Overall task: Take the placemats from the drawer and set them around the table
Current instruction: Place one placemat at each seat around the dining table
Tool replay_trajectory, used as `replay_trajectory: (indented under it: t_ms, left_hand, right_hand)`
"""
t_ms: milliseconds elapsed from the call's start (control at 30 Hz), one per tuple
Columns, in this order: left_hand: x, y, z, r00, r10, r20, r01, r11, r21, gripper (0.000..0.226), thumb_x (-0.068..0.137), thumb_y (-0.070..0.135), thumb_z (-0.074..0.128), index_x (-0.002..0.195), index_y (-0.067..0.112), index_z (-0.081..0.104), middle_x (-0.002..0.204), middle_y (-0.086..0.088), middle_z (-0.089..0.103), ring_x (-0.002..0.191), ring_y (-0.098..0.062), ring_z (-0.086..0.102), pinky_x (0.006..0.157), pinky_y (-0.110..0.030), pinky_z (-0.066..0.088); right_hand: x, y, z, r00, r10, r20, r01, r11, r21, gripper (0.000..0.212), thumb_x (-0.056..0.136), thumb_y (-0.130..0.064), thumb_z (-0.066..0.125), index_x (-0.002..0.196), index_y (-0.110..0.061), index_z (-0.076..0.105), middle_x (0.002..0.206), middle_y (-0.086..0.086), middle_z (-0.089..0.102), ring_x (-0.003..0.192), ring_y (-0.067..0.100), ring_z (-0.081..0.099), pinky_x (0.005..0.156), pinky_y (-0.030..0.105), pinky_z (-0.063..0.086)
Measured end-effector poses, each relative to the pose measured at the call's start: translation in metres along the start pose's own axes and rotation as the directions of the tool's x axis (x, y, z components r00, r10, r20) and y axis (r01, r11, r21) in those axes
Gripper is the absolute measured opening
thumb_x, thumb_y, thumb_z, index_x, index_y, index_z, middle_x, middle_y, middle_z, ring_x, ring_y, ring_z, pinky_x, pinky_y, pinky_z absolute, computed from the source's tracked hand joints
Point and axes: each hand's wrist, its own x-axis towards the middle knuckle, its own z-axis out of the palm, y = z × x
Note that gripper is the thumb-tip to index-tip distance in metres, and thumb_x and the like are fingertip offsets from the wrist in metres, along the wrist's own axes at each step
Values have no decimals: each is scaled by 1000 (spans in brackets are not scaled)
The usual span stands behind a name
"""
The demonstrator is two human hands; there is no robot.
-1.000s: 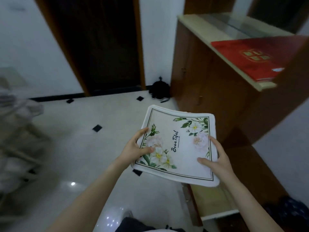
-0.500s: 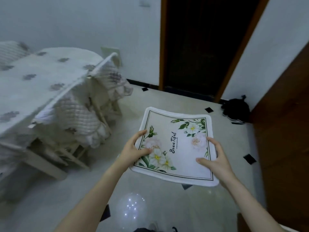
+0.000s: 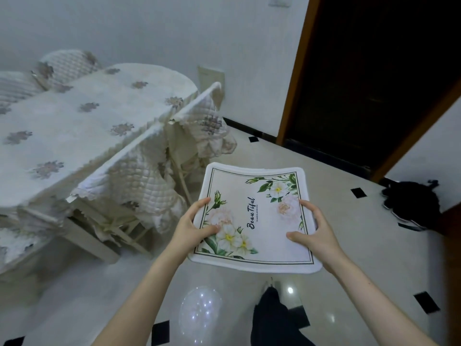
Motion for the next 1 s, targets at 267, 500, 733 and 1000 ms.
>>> replay_trajectory:
  t_ms: [267, 500, 733, 1000]
  left_hand:
    - [138, 50, 36, 994, 45, -104, -39, 998, 56, 65, 72, 10, 81, 126, 35, 54, 125, 14, 57, 99, 7, 60, 74, -11, 50]
    - [240, 75, 53, 989, 17, -144, -14, 1000, 17, 64, 72, 12, 81, 121, 43, 56, 123, 16, 59, 107, -12, 63, 86, -35, 56]
    - [350, 74, 44, 990, -7, -141, 12, 999, 35, 66, 71, 16, 83, 124, 43, 54, 128, 22, 54, 113, -8, 58, 94, -38, 52]
    - [516, 117, 17, 992, 68, -110, -68, 998, 2, 66, 71, 16, 82, 122, 48, 54, 134, 15, 51, 113, -12, 59, 88, -35, 56]
  right_hand:
    - [175, -30, -41, 995, -34, 93, 33, 999, 8, 81, 64, 3, 81, 123, -43, 51, 129, -5, 57, 114, 13, 58, 94, 40, 51]
    - [293, -54, -60, 990, -31, 136, 31, 1000, 1, 82, 64, 5, 81, 121, -44, 51, 128, -9, 57, 116, 11, 56, 96, 38, 50]
    - [404, -57, -44, 985, 19, 172, -27, 999, 42, 80, 66, 10, 78, 128, -32, 51, 123, -4, 61, 103, 8, 63, 75, 25, 56]
    - [556, -102, -22, 994, 5, 106, -11, 998, 60, 80, 68, 9, 78, 131, -29, 49, 123, -4, 59, 98, 2, 63, 65, 15, 52]
